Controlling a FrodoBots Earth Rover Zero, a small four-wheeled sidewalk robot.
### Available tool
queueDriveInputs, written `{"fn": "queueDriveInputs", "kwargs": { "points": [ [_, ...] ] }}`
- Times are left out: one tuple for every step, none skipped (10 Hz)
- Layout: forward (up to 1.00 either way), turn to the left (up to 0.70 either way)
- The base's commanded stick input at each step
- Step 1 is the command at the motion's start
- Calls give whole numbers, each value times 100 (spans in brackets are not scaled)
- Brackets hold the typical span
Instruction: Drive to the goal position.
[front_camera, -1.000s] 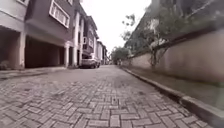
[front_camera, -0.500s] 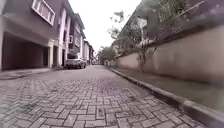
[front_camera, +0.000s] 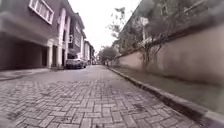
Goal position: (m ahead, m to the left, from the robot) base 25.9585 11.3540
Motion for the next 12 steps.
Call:
{"fn": "queueDriveInputs", "kwargs": {
  "points": [
    [70,0],
    [70,0],
    [70,0],
    [70,0],
    [70,0],
    [70,0],
    [70,0],
    [70,0],
    [70,0],
    [70,0],
    [70,0],
    [70,0]
  ]
}}
